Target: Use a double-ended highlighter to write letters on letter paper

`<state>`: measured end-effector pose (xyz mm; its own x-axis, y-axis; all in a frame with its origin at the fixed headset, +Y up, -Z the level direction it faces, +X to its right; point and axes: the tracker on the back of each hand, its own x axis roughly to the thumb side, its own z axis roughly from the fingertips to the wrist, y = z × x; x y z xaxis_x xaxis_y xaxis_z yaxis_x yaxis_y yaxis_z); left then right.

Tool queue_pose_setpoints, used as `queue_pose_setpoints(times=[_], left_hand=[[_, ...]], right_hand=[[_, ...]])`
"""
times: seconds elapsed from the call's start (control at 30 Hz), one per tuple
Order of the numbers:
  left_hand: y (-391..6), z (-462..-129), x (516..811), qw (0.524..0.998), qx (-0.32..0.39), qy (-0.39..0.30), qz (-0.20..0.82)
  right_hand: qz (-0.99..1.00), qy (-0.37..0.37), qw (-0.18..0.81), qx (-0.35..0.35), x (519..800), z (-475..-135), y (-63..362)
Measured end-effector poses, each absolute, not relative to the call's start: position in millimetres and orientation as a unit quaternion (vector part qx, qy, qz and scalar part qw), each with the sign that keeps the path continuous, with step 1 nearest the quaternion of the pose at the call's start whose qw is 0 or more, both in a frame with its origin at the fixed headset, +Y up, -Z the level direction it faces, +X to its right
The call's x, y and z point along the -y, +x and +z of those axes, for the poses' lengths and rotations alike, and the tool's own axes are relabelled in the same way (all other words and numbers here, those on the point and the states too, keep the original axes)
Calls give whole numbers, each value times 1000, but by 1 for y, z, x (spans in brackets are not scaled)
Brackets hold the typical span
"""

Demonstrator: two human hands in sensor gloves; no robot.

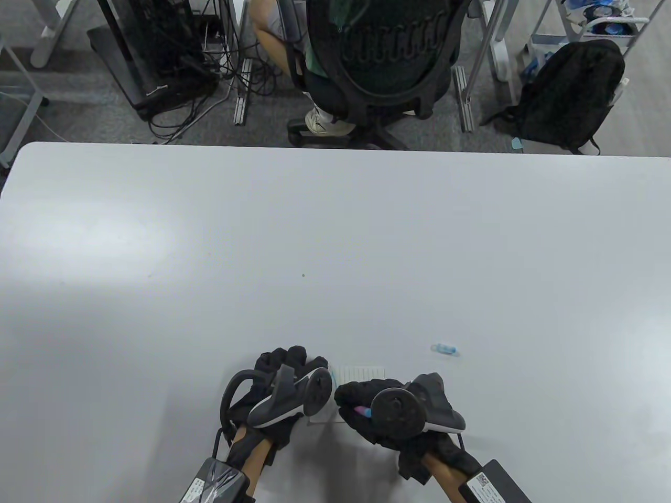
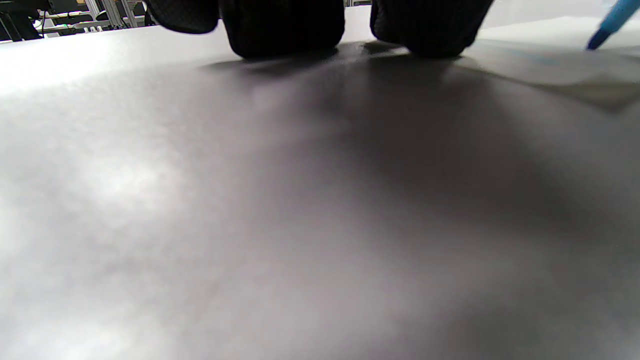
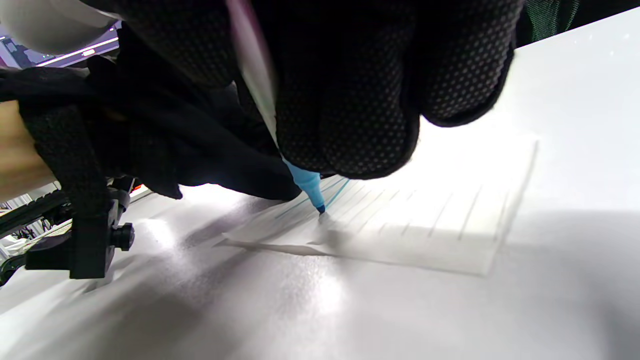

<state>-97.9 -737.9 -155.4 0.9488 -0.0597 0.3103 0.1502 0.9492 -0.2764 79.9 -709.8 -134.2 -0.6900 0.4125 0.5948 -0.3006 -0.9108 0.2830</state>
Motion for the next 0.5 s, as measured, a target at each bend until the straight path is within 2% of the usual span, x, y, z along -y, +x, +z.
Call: queue_pose_setpoints(times=[0.13, 0.5], left_hand=[[-98, -155, 738, 976, 151, -149, -55], [-98, -155, 738, 975, 152, -153, -55]], right_hand=[[919, 339, 196, -45, 713, -134, 74], [927, 330, 175, -45, 716, -137, 72]])
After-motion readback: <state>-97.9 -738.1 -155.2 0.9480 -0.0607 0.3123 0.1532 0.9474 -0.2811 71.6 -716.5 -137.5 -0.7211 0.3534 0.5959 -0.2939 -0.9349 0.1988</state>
